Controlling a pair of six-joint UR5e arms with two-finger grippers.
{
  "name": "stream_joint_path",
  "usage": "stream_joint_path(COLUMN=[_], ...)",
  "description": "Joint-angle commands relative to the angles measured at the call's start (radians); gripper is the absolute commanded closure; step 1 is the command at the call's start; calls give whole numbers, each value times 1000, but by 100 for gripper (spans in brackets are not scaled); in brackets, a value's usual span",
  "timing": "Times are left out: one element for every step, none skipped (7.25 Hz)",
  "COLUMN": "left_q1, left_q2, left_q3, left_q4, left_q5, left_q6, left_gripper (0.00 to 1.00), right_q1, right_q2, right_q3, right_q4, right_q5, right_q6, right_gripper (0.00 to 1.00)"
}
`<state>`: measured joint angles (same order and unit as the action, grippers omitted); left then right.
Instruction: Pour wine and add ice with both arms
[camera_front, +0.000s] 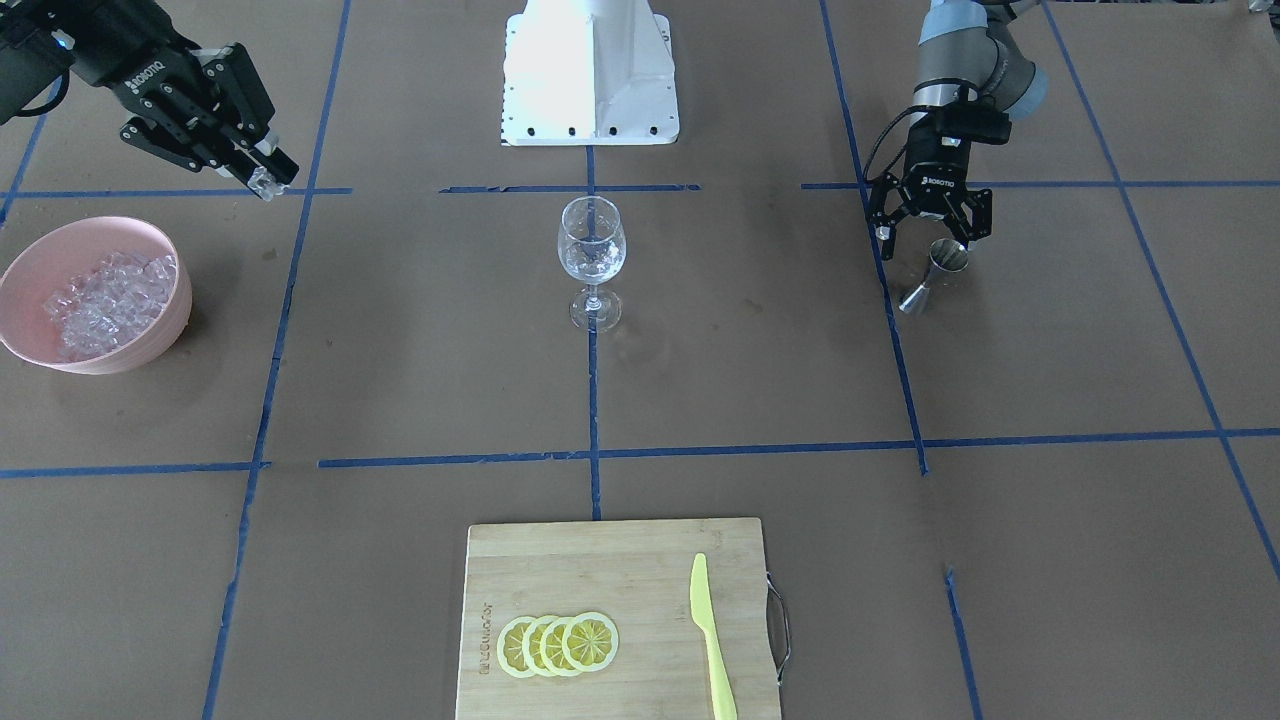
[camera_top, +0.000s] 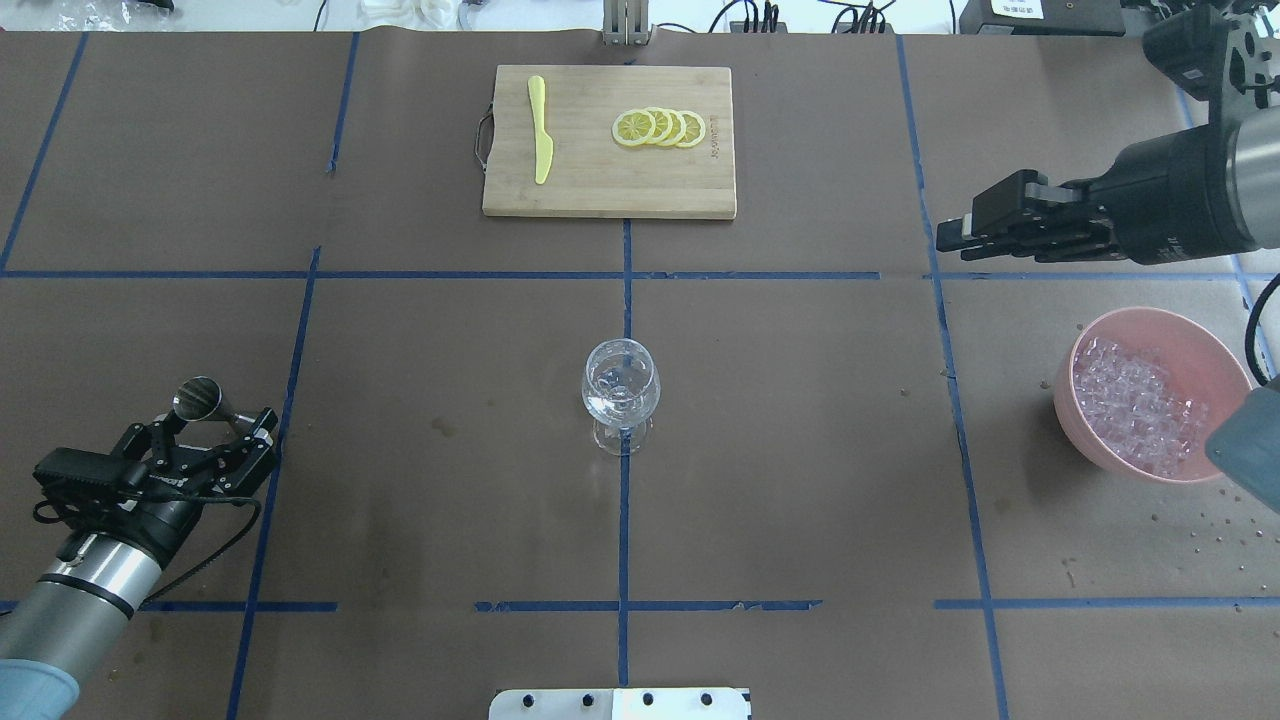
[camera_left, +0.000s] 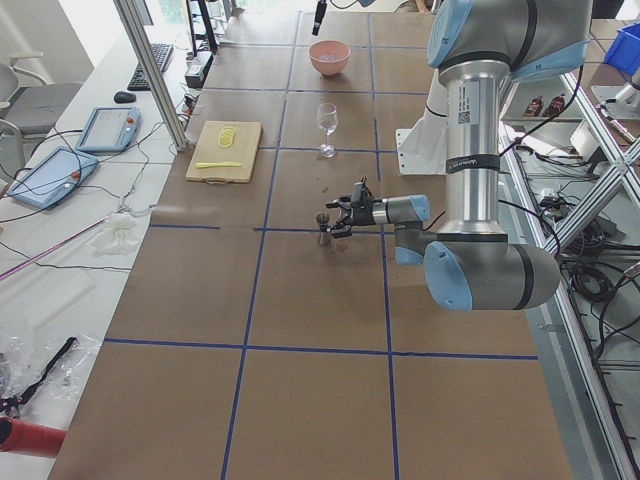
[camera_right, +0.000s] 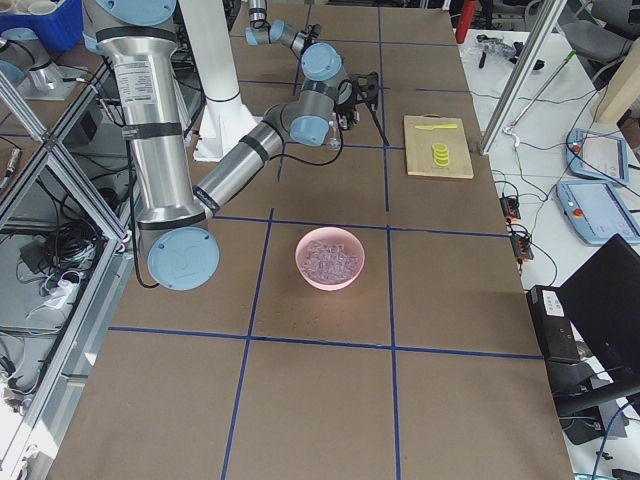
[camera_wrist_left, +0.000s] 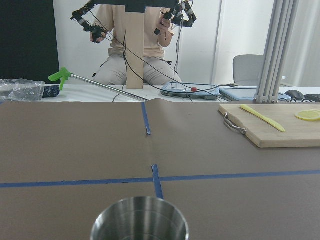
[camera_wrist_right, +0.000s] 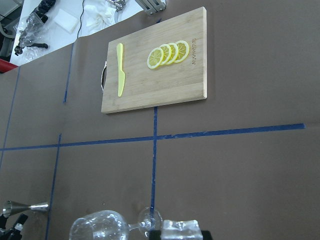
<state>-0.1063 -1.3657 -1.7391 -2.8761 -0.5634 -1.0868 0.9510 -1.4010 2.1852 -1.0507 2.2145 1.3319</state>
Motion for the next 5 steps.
stream_joint_path(left_q1=[-1, -1, -3, -3, -6], left_q2=[109, 112, 114, 128, 176], left_q3=[-79, -85, -95, -121, -191], left_q4=[3, 3, 3, 3, 3], left_q5=[-61, -116, -215, -305, -394], left_q6=[31, 31, 31, 31, 31], left_gripper=[1, 1, 1, 1, 1], right_q1=[-26, -31, -32, -43, -60], right_q2=[52, 56, 56, 59, 63], right_q3=[1, 1, 1, -1, -2], right_q4=[0, 0, -2, -2, -2], right_q5=[-9, -10, -12, -13, -16], right_q6=[65, 66, 66, 66, 66], right_gripper=[100, 100, 100, 100, 100])
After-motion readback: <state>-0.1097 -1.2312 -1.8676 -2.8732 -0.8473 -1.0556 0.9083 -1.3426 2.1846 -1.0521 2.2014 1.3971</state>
